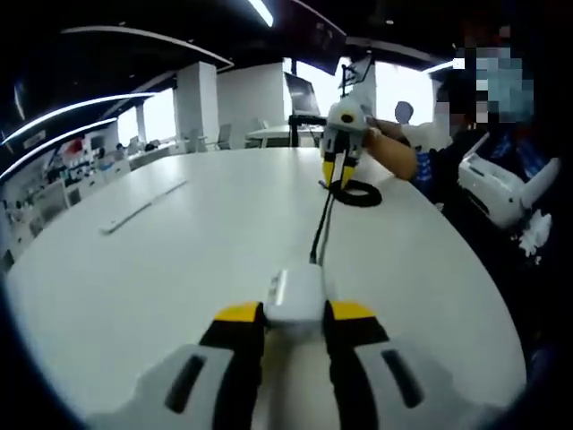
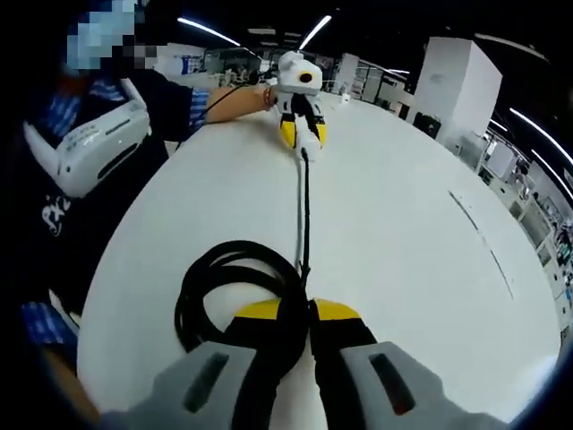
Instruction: Plug the desk Type‑C cable into the charger adapter.
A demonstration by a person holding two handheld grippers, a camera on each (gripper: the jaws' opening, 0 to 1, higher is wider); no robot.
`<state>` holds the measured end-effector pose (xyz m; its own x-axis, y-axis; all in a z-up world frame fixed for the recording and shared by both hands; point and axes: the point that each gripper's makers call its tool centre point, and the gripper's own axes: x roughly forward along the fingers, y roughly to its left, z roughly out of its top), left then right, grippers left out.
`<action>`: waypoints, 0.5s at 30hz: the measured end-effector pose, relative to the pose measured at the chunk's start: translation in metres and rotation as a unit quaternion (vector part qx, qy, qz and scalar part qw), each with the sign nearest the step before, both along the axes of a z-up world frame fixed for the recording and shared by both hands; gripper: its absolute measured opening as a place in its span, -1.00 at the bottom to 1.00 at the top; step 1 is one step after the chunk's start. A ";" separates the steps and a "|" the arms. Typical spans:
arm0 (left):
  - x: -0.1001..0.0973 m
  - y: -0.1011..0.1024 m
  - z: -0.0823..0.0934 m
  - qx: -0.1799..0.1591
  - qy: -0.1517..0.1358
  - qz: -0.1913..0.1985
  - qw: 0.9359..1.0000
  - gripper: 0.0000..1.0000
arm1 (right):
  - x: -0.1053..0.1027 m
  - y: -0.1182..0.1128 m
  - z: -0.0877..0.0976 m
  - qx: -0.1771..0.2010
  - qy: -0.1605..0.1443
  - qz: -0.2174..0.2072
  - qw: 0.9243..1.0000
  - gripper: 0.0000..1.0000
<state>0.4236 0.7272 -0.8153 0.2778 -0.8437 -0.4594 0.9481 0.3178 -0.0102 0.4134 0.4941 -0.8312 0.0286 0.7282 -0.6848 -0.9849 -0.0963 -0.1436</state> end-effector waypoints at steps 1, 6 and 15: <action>0.005 0.001 0.001 -0.002 0.003 0.000 1.000 -0.48 | 0.006 0.000 0.000 -0.001 -0.002 -0.005 1.000 -0.79; 0.034 0.002 0.005 0.004 -0.010 -0.002 1.000 -0.47 | 0.038 0.001 0.002 -0.002 -0.020 -0.022 1.000 -0.79; 0.087 0.006 0.012 -0.010 -0.010 0.007 1.000 -0.47 | 0.096 0.001 0.009 0.007 -0.033 -0.053 0.998 -0.79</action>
<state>0.5107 0.7331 -0.8031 0.2995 -0.8482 -0.4369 0.9435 0.3315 0.0033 0.5095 0.4955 -0.8218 0.1509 0.7285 -0.6682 -0.9779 0.0111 -0.2087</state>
